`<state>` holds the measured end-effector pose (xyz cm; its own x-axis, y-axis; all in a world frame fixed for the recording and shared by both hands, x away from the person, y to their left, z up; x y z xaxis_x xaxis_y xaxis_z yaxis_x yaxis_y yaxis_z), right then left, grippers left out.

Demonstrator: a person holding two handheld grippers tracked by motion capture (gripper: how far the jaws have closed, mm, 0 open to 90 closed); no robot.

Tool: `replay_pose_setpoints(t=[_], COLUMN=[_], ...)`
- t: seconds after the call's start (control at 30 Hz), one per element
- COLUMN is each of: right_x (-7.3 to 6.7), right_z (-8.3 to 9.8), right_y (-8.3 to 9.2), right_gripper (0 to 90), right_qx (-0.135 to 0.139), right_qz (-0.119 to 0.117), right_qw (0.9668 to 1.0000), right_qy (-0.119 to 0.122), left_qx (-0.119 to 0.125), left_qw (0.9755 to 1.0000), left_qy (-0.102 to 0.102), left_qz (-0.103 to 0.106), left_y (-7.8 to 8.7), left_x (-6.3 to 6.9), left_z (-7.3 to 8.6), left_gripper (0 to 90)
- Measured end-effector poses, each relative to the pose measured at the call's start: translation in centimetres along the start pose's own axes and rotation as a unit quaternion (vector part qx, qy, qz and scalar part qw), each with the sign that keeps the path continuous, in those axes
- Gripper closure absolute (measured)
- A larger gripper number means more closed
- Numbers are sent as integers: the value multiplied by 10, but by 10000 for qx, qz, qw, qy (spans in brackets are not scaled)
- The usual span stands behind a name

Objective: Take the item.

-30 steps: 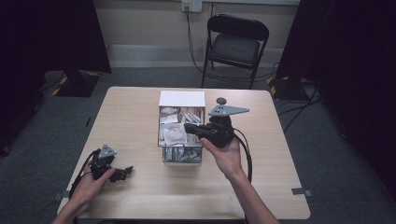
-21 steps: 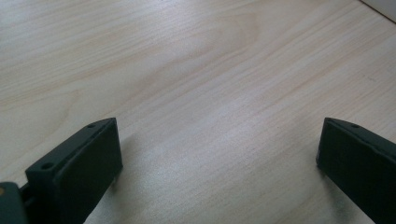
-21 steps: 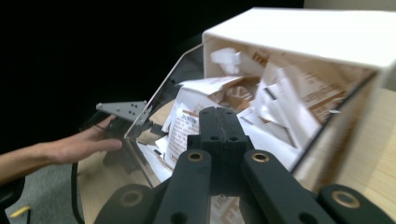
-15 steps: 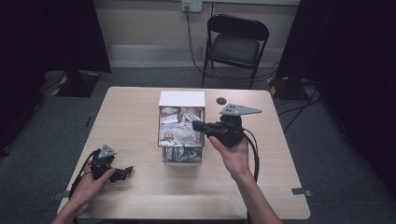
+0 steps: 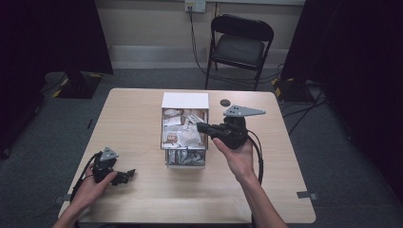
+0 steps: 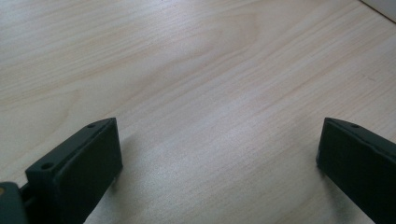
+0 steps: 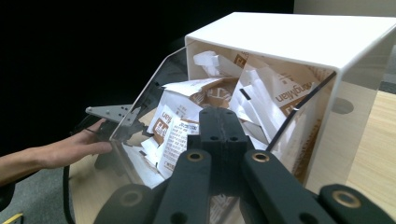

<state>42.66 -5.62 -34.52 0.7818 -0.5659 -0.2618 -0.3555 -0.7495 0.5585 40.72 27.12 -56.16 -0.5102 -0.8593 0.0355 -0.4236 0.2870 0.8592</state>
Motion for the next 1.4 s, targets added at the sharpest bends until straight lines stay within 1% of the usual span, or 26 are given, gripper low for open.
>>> replay_pose_setpoints(t=[0.03, 0.13, 0.17, 0.2, 0.27, 0.3, 0.33, 0.43, 0.47, 0.57, 0.63, 0.67, 0.7, 0.77, 0.83, 0.9, 1.0, 1.03, 1.13, 1.17, 1.4], right_x=[0, 0, -1, -1, -2, -3, -3, -4, -4, -5, -8, -8, -10, -12, -13, -14, -13, -12, -12, -13, -14], right_z=[0, -1, -2, -2, -2, -1, -1, 0, 1, 2, 1, 1, 0, -1, -2, -4, -4, -6, -7, -9, -12], right_y=[-2, -7, -8, -9, -9, -11, -11, -11, -11, -8, -5, -5, -3, -3, -3, -2, -1, 1, 3, 5, 12], right_gripper=[840, 795, 786, 780, 767, 767, 768, 786, 803, 832, 878, 878, 886, 892, 892, 894, 894, 895, 895, 895, 896], right_qx=[-45, -93, -94, -141, -154, -235, -258, -313, -306, -264, -229, -229, -191, -153, -141, -70, -32, 41, 95, 168, 286], right_qz=[81, 225, 236, 286, 292, 226, 212, 211, 168, 3, -95, -95, -155, -196, -226, -243, -246, -248, -258, -269, -262], right_qw=[10000, 9997, 9997, 9994, 9994, 9995, 9994, 9993, 9994, 9996, 9997, 9997, 9997, 9997, 9996, 9996, 9997, 9996, 9995, 9994, 9990], right_qy=[28, 53, 48, 94, 93, 27, 21, 28, 13, -23, 22, 22, 30, 49, 54, 103, 91, 95, 126, 146, 220], left_qx=[1, 1, 1, 1, 1, 1, 1, 0, 0, 0, 0, 0, 10, 1, 0, 0, 0, 0, 1, 0, 0], left_qw=[10000, 10000, 10000, 10000, 10000, 10000, 10000, 10000, 10000, 10000, 10000, 10000, 10000, 10000, 10000, 10000, 10000, 10000, 10000, 10000, 10000], left_qy=[3, 3, 3, 3, 1, 1, 1, 2, 0, 1, 1, 1, 14, 1, 2, 1, 1, 2, 1, 0, 2], left_qz=[0, 0, 0, 1, 1, -1, -1, -2, 1, 1, 0, 0, 2, 1, -2, -3, -1, -1, -2, 1, 1], left_y=[0, 0, 0, 0, 0, 0, 0, 0, 0, 0, 0, 0, 0, 0, 0, 0, 0, 0, 0, 0, 0], left_x=[0, 0, 0, 0, 0, 0, 0, 0, 0, 0, 0, 0, 0, 0, 0, 0, 0, 0, 0, 0, 0], left_z=[0, 0, 0, 0, 0, 0, 0, 0, 0, 0, 0, 0, 0, 0, 0, 0, 0, 0, 0, 0, 0], left_gripper=[0, 0, 0, 0, 0, 0, 0, 0, 0, 0, 0, 0, 0, 0, 0, 0, 0, 0, 0, 0, 0])
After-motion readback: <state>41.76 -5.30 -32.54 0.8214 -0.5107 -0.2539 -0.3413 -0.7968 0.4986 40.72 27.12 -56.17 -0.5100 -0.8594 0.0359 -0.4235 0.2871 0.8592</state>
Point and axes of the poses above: each handheld gripper's, and its own axes: y roughly backward along the jaws, z roughly out of its underside, x roughly to its right, the point moved 7 cm from there along -y, roughly forward along the jaws, and after that the axes turned 14 degrees about -x, right-handed, at the moved point
